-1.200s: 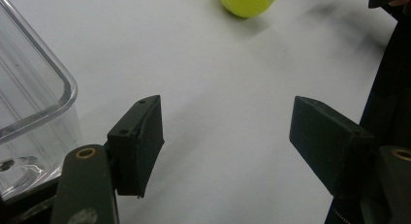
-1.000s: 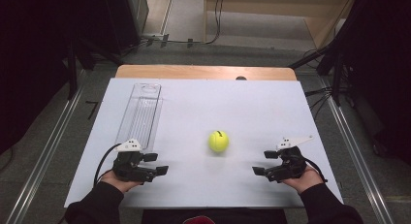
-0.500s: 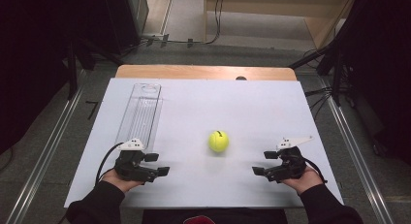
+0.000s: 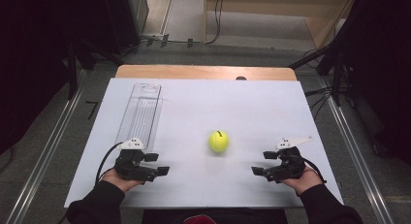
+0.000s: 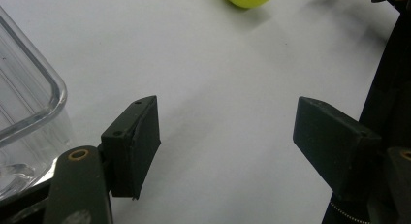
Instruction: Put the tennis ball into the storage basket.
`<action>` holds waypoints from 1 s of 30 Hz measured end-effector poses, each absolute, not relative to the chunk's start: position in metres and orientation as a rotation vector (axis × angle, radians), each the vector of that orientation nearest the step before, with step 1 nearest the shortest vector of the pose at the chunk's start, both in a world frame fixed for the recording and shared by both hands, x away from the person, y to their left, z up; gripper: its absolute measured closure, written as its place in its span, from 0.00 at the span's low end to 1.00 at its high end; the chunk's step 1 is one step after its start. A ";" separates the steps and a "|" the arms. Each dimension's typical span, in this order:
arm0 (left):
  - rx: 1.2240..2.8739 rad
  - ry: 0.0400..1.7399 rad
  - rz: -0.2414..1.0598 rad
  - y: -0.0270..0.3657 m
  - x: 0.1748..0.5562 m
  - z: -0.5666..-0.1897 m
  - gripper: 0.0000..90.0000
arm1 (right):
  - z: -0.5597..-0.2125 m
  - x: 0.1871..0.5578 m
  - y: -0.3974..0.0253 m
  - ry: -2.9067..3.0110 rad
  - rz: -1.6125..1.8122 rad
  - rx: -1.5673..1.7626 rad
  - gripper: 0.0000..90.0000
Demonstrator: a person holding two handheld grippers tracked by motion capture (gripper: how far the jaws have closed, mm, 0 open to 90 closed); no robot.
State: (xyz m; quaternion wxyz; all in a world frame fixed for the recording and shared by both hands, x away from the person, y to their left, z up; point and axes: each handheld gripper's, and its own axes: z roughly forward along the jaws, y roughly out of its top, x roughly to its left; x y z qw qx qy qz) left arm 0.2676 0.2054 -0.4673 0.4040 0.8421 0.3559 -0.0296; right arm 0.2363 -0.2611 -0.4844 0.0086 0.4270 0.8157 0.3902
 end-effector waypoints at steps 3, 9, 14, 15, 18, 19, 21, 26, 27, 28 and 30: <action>2.125 0.900 -0.078 0.206 0.268 -0.467 0.28 | -0.484 0.236 -0.261 2.550 1.217 1.331 0.16; 2.126 0.902 -0.075 0.205 0.268 -0.467 0.28 | -0.484 0.236 -0.262 2.546 1.239 1.334 0.16; 2.128 0.898 -0.070 0.205 0.268 -0.467 0.29 | -0.484 0.236 -0.261 2.545 1.230 1.331 0.16; 2.128 0.898 -0.070 0.205 0.268 -0.467 0.29 | -0.484 0.236 -0.261 2.545 1.230 1.331 0.16; 2.123 0.889 -0.066 0.205 0.268 -0.467 0.29 | -0.484 0.236 -0.262 2.543 1.230 1.334 0.16; 2.123 0.888 -0.067 0.205 0.268 -0.467 0.29 | -0.484 0.236 -0.262 2.543 1.228 1.336 0.16; 2.124 0.886 -0.073 0.205 0.269 -0.467 0.29 | -0.484 0.236 -0.261 2.543 1.227 1.336 0.16; 2.121 0.891 -0.074 0.203 0.269 -0.467 0.29 | -0.485 0.237 -0.261 2.550 1.208 1.341 0.16; 2.120 0.890 -0.077 0.202 0.270 -0.467 0.29 | -0.485 0.237 -0.261 2.549 1.206 1.347 0.16; 2.120 0.890 -0.077 0.202 0.270 -0.467 0.29 | -0.485 0.237 -0.261 2.549 1.206 1.347 0.16; 2.124 0.885 -0.086 0.200 0.270 -0.467 0.29 | -0.485 0.238 -0.261 2.549 1.209 1.339 0.16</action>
